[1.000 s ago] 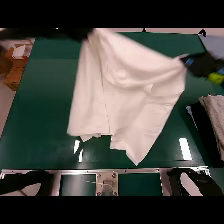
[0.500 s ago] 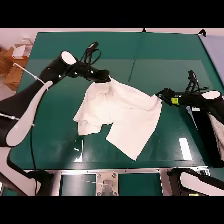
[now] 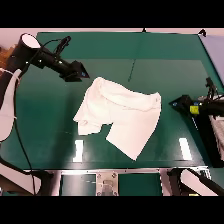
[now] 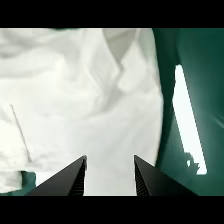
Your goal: Fold the shirts.
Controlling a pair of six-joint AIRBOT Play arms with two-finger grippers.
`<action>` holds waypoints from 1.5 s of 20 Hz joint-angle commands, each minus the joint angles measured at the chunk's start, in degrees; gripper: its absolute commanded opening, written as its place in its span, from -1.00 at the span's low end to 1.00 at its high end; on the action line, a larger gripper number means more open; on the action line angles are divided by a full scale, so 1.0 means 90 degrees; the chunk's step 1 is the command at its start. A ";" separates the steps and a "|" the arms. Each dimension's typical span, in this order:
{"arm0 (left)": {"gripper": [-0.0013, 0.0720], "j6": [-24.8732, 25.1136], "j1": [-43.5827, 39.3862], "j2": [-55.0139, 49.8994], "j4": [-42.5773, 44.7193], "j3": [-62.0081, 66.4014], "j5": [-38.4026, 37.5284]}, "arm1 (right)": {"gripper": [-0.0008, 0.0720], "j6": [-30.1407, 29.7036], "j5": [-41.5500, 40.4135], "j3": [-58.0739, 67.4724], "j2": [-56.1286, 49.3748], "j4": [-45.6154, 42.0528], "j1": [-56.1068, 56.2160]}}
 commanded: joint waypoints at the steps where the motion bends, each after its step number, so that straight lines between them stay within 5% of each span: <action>1: 0.82 -0.0323 0.0185 0.0027 0.0971 -0.0204 -0.0974 | 0.01 0.0289 -0.0039 -0.1248 0.0328 -0.0313 -0.0155; 10: 0.82 -0.0029 0.1105 0.1984 0.1802 -0.4359 -0.0282 | -0.04 -0.0879 -0.1260 -0.1753 -0.1127 0.1302 0.0758; 13: 0.82 0.0010 0.1438 0.2800 0.1688 -0.5593 0.0593 | -0.84 -0.1192 -0.1355 -0.1610 -0.1622 0.1443 0.1076; 19: 0.82 0.0971 0.1309 0.3016 -0.0760 -0.7414 0.2310 | -0.93 -0.1321 -0.1372 -0.1452 -0.1620 0.1481 0.1083; 22: 0.82 0.1022 0.0617 0.3016 -0.0996 -0.7990 0.3249 | -0.93 -0.1321 -0.1372 -0.1452 -0.1620 0.1484 0.1083; 25: -0.18 0.1035 0.0051 0.3011 -0.1200 -0.8085 0.3808 | -0.93 -0.1319 -0.1370 -0.1452 -0.1620 0.1489 0.1083; 27: -0.19 0.1103 -0.0024 0.3011 -0.1399 -0.8082 0.3830 | -0.93 -0.1319 -0.1360 -0.1452 -0.1620 0.1506 0.1083; 28: -0.42 0.1137 -0.0024 0.3011 -0.1472 -0.8082 0.3730 | -0.93 -0.1319 -0.1326 -0.1445 -0.1620 0.1540 0.1083; 29: -0.89 0.1319 -0.0024 0.3014 -0.1513 -0.8068 0.3568 | -0.93 -0.1319 -0.1246 -0.1389 -0.1617 0.1566 0.1083; 30: -0.89 0.1418 -0.0024 0.3019 -0.1518 -0.8014 0.3405 | -0.93 -0.1319 -0.1132 -0.1302 -0.1591 0.1576 0.1083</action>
